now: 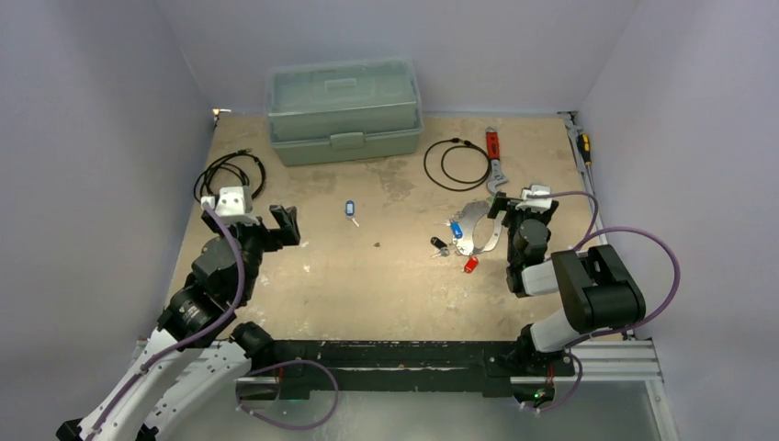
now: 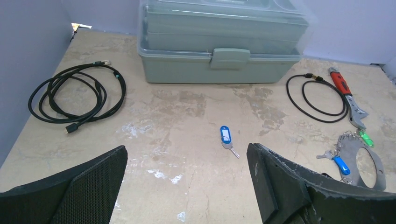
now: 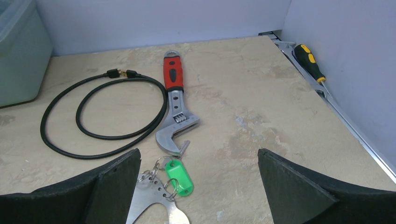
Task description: Put the keys on the keyring
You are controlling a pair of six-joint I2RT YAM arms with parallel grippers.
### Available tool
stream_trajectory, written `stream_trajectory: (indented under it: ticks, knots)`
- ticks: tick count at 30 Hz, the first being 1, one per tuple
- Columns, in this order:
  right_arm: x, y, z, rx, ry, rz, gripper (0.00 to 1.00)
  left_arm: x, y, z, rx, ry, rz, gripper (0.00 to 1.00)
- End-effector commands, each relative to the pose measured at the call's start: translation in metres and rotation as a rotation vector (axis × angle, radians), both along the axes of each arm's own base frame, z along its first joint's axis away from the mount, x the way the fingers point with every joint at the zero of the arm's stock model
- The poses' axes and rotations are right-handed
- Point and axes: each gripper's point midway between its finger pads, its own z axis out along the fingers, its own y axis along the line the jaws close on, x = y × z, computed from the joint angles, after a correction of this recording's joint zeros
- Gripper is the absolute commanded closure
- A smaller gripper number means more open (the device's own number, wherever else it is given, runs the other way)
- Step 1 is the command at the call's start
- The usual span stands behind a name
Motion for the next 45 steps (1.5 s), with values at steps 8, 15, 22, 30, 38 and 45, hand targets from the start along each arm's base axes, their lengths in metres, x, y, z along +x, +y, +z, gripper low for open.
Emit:
stream_trajectory:
  ticks: [8,15,22,30,38,45]
  knots:
    - [0.007,0.004,0.024,0.018,-0.083,0.015,0.01,0.008,-0.008,-0.002,-0.022,0.018,-0.002,0.01]
    - [-0.006,-0.022,0.028,0.057,-0.118,-0.154,0.01,0.006,-0.021,-0.006,0.007,0.02,-0.093,0.01]
    - [-0.01,-0.019,0.032,0.04,-0.133,-0.147,0.01,0.004,-0.027,-0.006,0.004,0.008,-0.129,0.01]
    - [-0.013,-0.015,0.064,0.005,-0.087,-0.221,0.01,0.006,-0.033,-0.007,0.012,0.018,-0.159,0.01]
    - [0.007,0.031,0.117,0.216,0.002,-0.024,0.01,0.005,-0.036,-0.006,0.008,0.013,-0.175,0.01]
    - [-0.01,0.095,0.142,0.449,-0.006,0.335,0.01,0.004,-0.038,-0.006,0.005,0.013,-0.187,0.01]
